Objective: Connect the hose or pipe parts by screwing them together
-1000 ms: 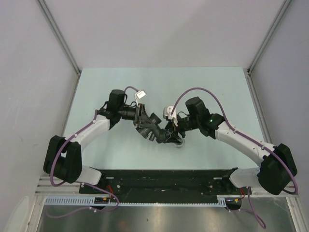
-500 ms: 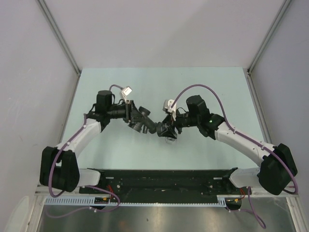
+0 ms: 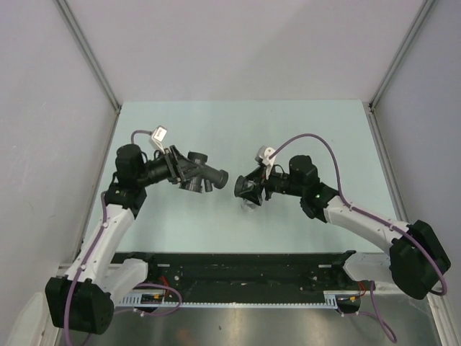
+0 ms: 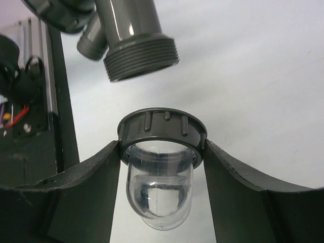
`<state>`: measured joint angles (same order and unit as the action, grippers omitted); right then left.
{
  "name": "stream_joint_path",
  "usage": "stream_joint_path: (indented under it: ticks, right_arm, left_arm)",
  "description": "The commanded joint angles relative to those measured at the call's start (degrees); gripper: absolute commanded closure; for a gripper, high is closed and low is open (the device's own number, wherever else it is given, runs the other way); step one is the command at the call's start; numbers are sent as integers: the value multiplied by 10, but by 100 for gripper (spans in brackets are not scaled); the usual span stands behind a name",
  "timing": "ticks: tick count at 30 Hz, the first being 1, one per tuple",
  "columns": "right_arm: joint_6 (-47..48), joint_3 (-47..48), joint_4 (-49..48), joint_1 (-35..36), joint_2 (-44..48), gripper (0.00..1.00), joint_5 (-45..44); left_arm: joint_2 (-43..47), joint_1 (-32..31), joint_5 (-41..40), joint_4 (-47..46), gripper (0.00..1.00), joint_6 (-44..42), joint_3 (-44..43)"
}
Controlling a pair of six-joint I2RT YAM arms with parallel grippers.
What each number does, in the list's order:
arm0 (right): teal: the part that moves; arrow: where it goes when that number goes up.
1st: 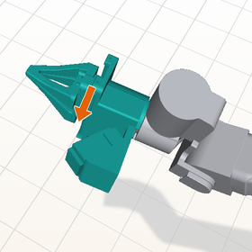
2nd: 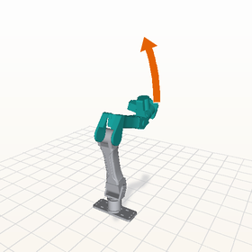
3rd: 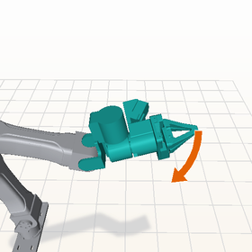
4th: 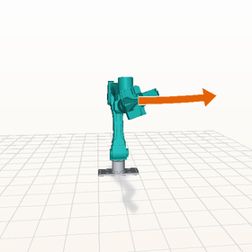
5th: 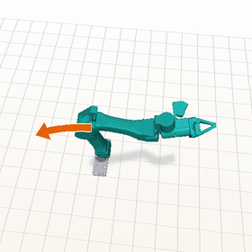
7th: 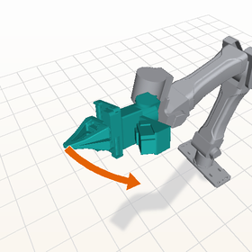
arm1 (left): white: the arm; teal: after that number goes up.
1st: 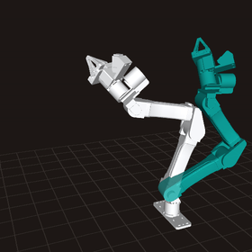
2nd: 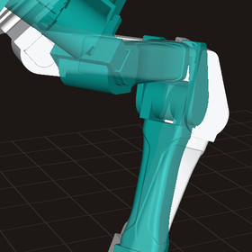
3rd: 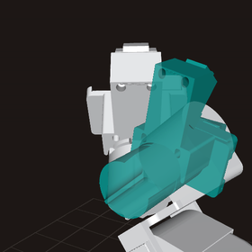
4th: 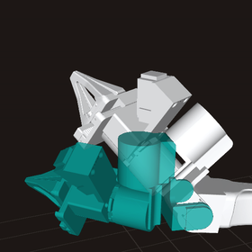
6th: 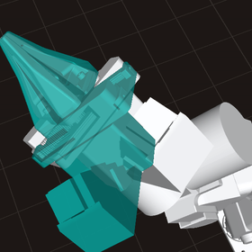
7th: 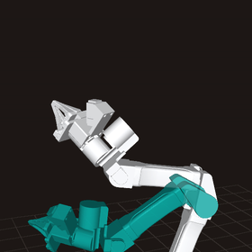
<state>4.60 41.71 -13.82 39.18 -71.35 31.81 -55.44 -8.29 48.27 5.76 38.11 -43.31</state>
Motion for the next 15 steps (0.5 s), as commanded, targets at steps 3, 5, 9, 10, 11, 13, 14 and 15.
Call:
stream_joint_path:
  ticks: [3,5,9,10,11,13,14,15]
  right_arm:
    - [-64,-7,-231,-6,53,94,-7]
    - [-64,-9,-260,-7,58,94,10]
    - [-66,-10,-293,-7,60,94,41]
    - [-66,-11,-299,-7,60,93,54]
    - [-66,-14,-313,-8,59,93,62]
    - [-68,-15,-322,-7,58,93,77]
    - [-70,-15,-330,-7,59,93,80]
    - [-72,-17,-335,-8,59,93,83]
  left_arm:
    - [27,33,77,-274,100,253,39]
    - [26,34,82,-320,100,314,66]
    - [25,34,90,-342,100,325,62]
    - [24,34,94,-351,100,346,64]
    - [24,35,96,-359,100,356,65]
    - [23,34,96,-377,100,385,67]
    - [22,34,98,-386,100,398,69]
    - [21,34,98,-403,100,411,70]
